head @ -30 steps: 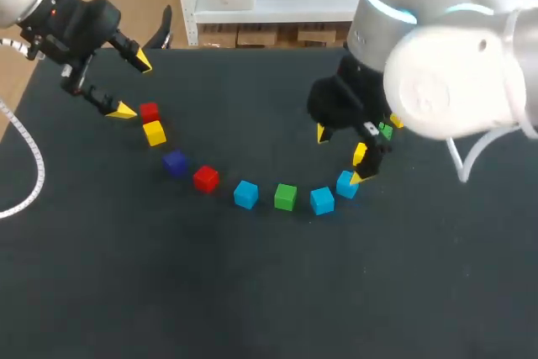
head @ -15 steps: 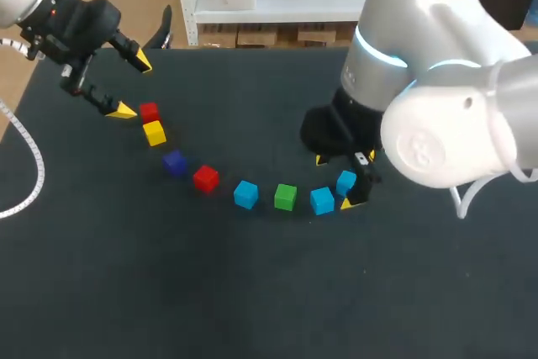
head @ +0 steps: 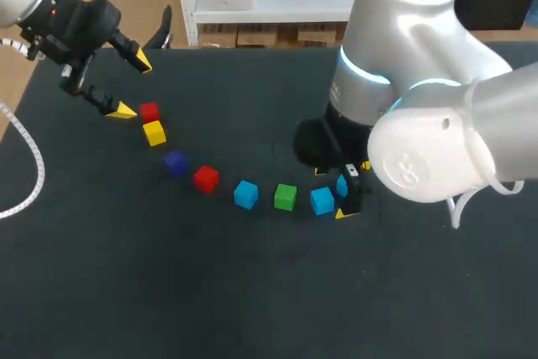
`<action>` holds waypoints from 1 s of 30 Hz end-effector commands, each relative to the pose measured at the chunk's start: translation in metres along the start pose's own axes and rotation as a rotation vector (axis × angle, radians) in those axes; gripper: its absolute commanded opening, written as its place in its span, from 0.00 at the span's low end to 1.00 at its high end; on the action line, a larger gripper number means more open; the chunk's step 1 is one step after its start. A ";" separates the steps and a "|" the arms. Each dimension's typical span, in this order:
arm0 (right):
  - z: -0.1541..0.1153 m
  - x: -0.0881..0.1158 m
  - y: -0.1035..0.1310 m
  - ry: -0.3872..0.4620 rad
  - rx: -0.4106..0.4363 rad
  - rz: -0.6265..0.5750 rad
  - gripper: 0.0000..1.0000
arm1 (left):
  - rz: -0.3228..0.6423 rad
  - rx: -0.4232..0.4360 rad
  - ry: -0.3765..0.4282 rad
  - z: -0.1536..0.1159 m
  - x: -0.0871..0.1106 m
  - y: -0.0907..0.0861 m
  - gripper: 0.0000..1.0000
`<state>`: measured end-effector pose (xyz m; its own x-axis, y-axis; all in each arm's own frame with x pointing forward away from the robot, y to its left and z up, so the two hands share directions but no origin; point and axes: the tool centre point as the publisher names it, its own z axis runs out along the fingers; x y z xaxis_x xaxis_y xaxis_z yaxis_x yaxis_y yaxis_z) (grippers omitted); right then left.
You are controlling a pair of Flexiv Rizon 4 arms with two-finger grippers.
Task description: Place the blue cubes, place green cubes on the blue cubes, place the yellow cubes on the green cubes, then place the red cubes on the yellow cubes, and place purple cube on the red cubes.
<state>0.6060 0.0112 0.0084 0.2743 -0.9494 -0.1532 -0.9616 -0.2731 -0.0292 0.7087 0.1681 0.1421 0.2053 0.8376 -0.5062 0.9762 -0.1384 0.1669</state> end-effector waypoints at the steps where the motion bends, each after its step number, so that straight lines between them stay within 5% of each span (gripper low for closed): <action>1: 0.008 -0.001 -0.003 0.002 -0.004 -0.002 1.00 | 0.003 -0.002 -0.002 0.000 0.001 -0.001 1.00; 7: 0.013 -0.002 -0.007 0.006 -0.005 -0.006 1.00 | 0.003 -0.002 -0.002 0.000 0.001 -0.001 1.00; 10: 0.014 -0.003 -0.008 0.008 -0.004 -0.006 0.50 | 0.003 -0.002 -0.002 0.000 0.001 -0.001 1.00; 12: 0.016 -0.003 -0.009 0.011 -0.007 -0.008 0.44 | 0.003 -0.002 -0.002 0.000 0.001 -0.001 1.00; 16: 0.022 -0.003 -0.008 0.052 -0.015 -0.026 0.00 | 0.003 -0.002 -0.002 0.000 0.001 -0.001 1.00; 30: -0.002 0.000 -0.023 0.057 0.009 0.114 0.00 | 0.003 -0.002 -0.002 0.000 0.001 -0.001 1.00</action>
<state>0.6271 0.0212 0.0013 0.1694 -0.9812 -0.0922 -0.9855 -0.1675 -0.0281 0.7087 0.1681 0.1421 0.2053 0.8377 -0.5061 0.9762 -0.1384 0.1669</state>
